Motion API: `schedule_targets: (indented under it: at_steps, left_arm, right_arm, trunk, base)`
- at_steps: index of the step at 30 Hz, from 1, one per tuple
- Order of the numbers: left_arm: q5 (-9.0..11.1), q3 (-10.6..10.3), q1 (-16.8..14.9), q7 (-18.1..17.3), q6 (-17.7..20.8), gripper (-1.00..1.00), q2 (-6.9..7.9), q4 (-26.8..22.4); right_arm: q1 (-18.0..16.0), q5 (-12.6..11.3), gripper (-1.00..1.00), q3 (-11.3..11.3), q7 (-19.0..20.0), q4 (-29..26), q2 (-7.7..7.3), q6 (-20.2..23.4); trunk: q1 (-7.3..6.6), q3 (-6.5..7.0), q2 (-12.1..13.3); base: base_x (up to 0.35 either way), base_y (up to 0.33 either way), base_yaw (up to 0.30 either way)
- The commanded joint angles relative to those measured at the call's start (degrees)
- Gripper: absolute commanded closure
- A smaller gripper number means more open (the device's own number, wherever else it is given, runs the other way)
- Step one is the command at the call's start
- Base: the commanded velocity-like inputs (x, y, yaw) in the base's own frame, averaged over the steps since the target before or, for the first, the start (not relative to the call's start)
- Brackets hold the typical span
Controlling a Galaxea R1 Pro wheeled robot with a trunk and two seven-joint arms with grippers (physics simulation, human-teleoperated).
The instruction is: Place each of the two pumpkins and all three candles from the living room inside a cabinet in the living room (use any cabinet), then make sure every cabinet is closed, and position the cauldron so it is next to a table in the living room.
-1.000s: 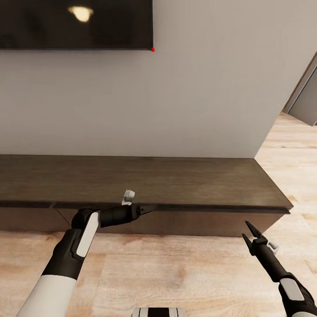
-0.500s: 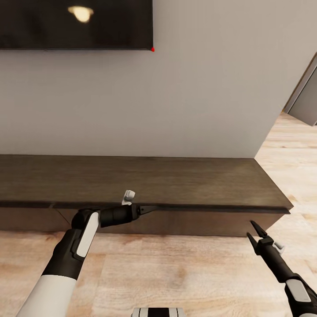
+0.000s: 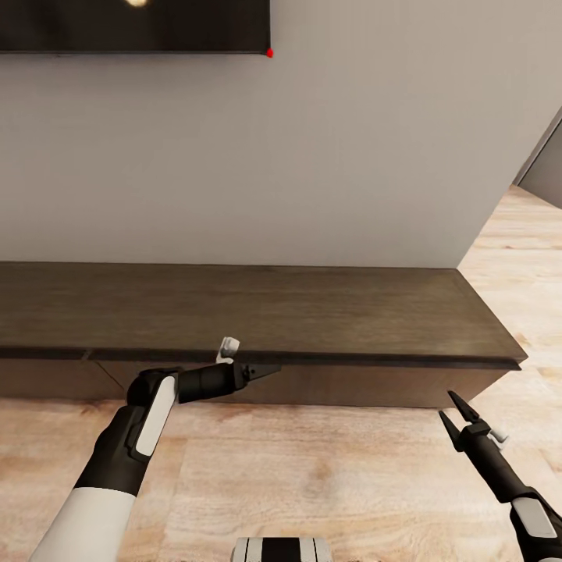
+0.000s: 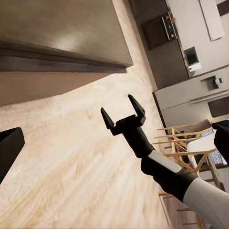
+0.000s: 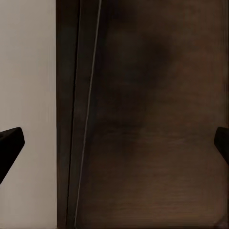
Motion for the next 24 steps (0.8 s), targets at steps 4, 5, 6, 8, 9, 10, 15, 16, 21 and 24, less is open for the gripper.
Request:
schedule_targets:
  at_steps: [4,5,6,8,9,10,15,16,21,24]
  left_arm:
    - [-0.1,0.0,0.0,-0.2,0.2,-1.00,-0.02,0.0]
    - [-0.1,0.0,0.0,-0.2,0.1,-1.00,-0.02,0.0]
    - [-0.1,0.0,0.0,-0.1,0.1,-1.00,-0.02,0.0]
    - [-0.1,0.0,0.0,-0.1,0.1,-1.00,-0.02,0.0]
    - [-0.1,0.0,0.0,-0.1,0.1,-1.00,-0.02,0.0]
    - [-0.1,0.0,0.0,-0.1,0.1,-1.00,-0.02,0.0]
    - [-0.1,0.0,0.0,-0.1,0.1,-1.00,-0.02,0.0]
    - [-0.1,0.0,0.0,-0.1,0.1,-1.00,-0.02,0.0]
    - [-0.1,0.0,0.0,-0.1,0.1,-1.00,-0.02,0.0]
    - [-0.2,-0.1,0.0,0.0,0.0,-1.00,-0.06,0.0]
  right_arm:
    - [0.0,-0.2,-1.00,-0.1,0.2,0.0,-0.06,1.0]
    - [-0.1,-0.2,-1.00,-0.1,0.2,0.0,-0.05,1.1]
    - [0.0,-0.2,-1.00,-0.1,0.2,0.0,-0.04,1.1]
    - [0.0,-0.2,-1.00,-0.1,0.2,0.0,-0.04,1.2]
    - [0.0,-0.2,-1.00,-0.1,0.2,0.0,-0.03,1.2]
    - [0.0,-0.2,-1.00,0.0,0.2,0.0,-0.03,1.2]
    - [0.0,-0.2,-1.00,0.0,0.8,0.0,0.01,1.4]
    - [0.0,-0.2,-1.00,0.1,1.6,0.1,0.06,1.4]
    - [0.0,-0.1,-1.00,0.1,2.7,0.2,0.10,3.3]
    - [0.0,-0.2,-1.00,0.0,3.1,0.3,0.06,4.5]
  trunk:
    - [-0.01,-0.05,0.0]
    - [-0.01,-0.05,0.0]
    - [-0.01,-0.05,0.0]
    - [-0.01,-0.05,0.0]
    - [0.01,-0.27,0.0]
    - [0.04,-0.49,0.0]
    - [0.09,-0.93,-0.1]
    - [0.09,-0.93,-0.1]
    - [0.09,-0.93,-0.1]
    - [0.14,-1.38,-0.1]
  base:
    - [0.000,0.000,0.000]
    - [0.000,0.000,0.000]
    - [0.000,0.000,0.000]
    - [0.000,0.000,0.000]
    - [0.000,0.000,0.000]
    - [0.000,0.000,0.000]
    - [0.000,0.000,0.000]
    - [0.000,0.000,0.000]
    - [0.000,0.000,0.000]
    - [0.000,0.000,0.000]
